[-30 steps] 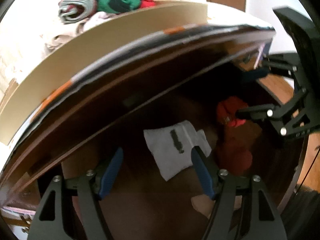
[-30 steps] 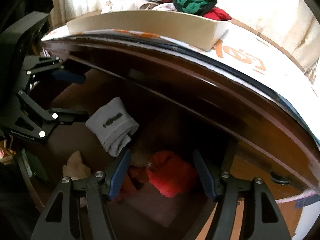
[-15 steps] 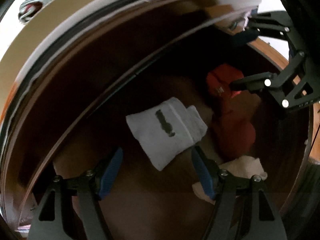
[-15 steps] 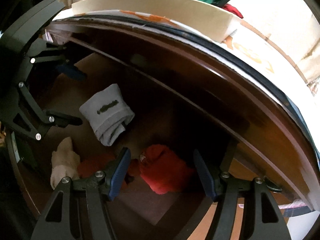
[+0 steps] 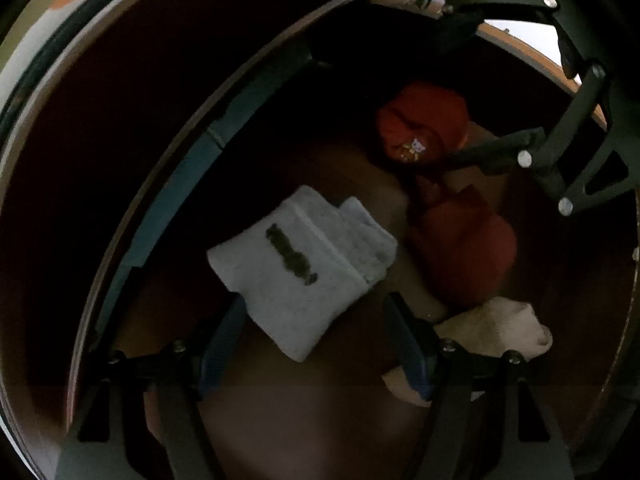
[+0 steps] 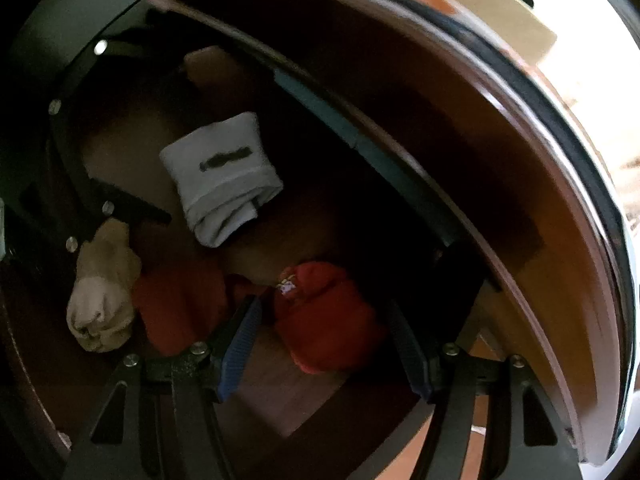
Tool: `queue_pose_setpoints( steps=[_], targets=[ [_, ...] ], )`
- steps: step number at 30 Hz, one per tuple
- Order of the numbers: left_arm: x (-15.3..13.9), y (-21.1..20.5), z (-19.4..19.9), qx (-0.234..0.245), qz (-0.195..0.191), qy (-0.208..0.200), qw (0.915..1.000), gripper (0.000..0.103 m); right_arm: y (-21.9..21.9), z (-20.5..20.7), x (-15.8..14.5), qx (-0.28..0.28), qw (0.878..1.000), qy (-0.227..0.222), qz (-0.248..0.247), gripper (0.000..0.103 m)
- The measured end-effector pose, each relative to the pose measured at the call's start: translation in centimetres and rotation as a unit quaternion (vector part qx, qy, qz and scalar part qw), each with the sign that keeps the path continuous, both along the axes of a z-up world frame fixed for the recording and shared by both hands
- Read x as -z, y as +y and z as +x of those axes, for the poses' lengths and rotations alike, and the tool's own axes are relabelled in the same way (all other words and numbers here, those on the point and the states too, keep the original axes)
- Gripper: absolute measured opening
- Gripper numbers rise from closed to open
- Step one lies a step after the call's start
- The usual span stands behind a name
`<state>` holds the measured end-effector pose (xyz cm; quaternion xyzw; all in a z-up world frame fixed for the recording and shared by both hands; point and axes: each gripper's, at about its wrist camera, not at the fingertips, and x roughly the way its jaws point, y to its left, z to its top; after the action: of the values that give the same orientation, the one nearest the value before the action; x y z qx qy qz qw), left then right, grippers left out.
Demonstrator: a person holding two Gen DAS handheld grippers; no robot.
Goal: Take underwear out of drawer
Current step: 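Lower both open tools back down into the open drawer, then grasp the white sock with the left gripper while the right gripper grasps the red sock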
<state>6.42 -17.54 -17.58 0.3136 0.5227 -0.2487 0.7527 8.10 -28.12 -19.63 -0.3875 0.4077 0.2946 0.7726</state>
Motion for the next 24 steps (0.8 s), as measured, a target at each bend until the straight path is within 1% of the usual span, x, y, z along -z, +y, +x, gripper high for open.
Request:
queue_pose_setpoints(
  steps=[4,9,14,20,24],
  targets=[
    [0.2,-0.6,0.0,0.008,0.001,0.003,1.0,0.072,0.5,0.2,0.7,-0.002,1.0,-0.003,-0.025,0.067],
    [1.0,-1.0,-0.5,0.013,0.007,0.006,0.9999,0.072,0.7,0.5,1.3,0.004,0.999,0.007,-0.033,0.067],
    [1.7,-1.4,-0.5,0.007,0.009,0.011,0.9999,0.072,0.9,0.6,1.7,0.004,0.999,0.009,-0.044,0.067],
    [1.6,-1.3,-0.5,0.005,0.002,0.013,0.9999,0.072,2.1,0.3,2.0,0.005,0.999,0.017,-0.048,0.067],
    [1.6,-1.6,-0.5,0.005,-0.002,0.012,0.9999,0.073,2.5,0.4,2.5,0.0,0.998,0.022,-0.059,0.066]
  ],
)
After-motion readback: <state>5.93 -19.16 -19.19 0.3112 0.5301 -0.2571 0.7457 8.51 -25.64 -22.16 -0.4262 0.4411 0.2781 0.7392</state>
